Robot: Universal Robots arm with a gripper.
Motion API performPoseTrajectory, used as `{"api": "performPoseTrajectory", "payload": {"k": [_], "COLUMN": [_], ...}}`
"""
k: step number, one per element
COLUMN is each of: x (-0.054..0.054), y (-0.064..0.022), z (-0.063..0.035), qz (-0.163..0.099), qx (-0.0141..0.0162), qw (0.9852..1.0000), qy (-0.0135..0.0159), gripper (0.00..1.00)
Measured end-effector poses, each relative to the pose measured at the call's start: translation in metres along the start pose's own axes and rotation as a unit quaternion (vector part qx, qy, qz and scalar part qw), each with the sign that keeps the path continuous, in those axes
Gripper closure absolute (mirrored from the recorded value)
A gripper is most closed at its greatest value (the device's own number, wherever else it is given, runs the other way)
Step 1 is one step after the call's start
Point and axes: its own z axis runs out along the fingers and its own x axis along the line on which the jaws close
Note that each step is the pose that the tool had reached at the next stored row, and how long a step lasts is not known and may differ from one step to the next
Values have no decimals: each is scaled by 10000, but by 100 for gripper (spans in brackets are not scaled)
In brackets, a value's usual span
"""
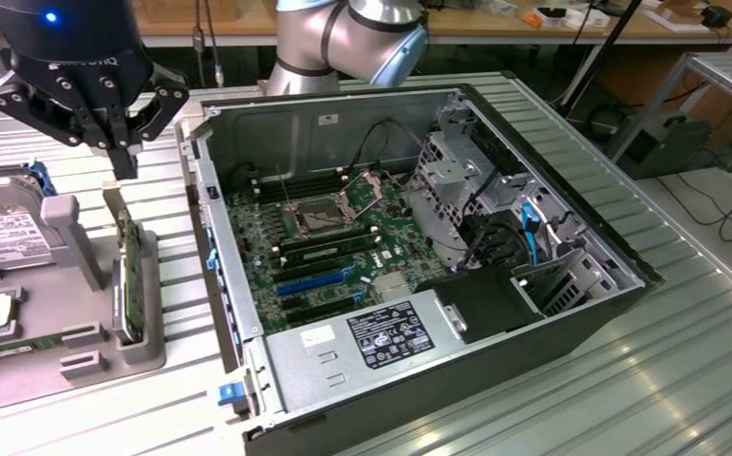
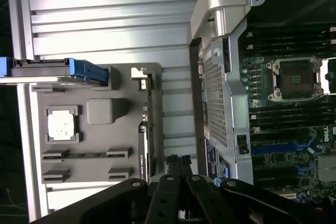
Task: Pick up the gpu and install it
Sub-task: 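Reach for the gpu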
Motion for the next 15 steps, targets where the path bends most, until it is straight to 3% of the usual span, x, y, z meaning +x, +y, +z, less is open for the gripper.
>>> {"api": "performPoseTrajectory", "payload": {"k": [15], "x": [207], "y": [-22], "z": [-6], "qz": [-1], "qx": [0], "qw": [10000], "qy": [0], "gripper": [90]}}
